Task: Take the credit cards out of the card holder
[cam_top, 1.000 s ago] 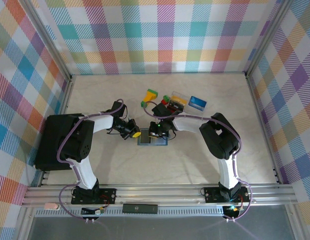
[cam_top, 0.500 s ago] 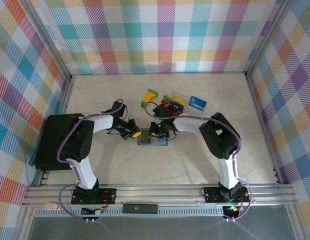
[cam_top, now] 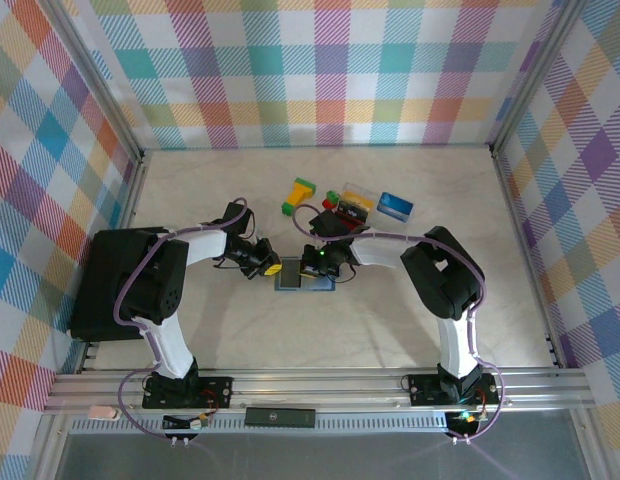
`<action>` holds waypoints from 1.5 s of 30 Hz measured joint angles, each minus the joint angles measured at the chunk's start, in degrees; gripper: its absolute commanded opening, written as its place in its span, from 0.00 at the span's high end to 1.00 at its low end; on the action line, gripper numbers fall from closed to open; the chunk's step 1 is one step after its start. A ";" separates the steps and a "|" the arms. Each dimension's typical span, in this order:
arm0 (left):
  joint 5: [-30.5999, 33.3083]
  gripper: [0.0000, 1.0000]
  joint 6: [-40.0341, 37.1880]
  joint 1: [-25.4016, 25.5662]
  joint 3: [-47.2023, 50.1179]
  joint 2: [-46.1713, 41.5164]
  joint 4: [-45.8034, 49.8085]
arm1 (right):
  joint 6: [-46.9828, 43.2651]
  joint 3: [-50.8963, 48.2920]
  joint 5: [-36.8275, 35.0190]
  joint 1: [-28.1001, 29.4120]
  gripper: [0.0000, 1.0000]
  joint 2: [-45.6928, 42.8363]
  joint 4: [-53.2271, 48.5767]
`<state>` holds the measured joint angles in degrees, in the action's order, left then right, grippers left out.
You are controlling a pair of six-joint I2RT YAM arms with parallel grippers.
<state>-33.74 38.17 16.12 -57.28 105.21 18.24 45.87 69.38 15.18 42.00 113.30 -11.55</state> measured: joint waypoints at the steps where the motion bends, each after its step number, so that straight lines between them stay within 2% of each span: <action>1: 0.15 0.89 -0.13 0.00 -0.07 0.00 0.22 | 0.02 -0.31 -0.22 0.00 0.97 -0.35 -0.04; 6: 0.68 0.89 -0.52 0.00 -0.74 0.00 1.62 | 0.00 -1.07 -1.14 0.00 0.96 -1.68 -0.04; 14: 0.83 0.91 -0.55 0.00 -0.74 0.00 1.79 | 0.35 -1.57 2.58 -0.04 0.84 -1.79 2.40; 19: 0.85 0.92 -0.74 0.00 -0.74 0.00 1.79 | 0.85 -1.57 3.15 -0.20 0.81 -1.29 2.91; 32: 0.87 0.94 -1.62 -0.02 -0.35 -0.04 1.36 | 1.33 -1.57 4.02 -0.74 0.86 -0.02 3.26; 45: 0.83 0.94 -1.60 -0.02 -0.24 -0.04 1.16 | 1.75 -3.96 7.28 -1.18 0.91 0.15 9.01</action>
<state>-32.91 36.58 16.10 -57.52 105.16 19.40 47.62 65.43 22.46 40.82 113.45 -2.55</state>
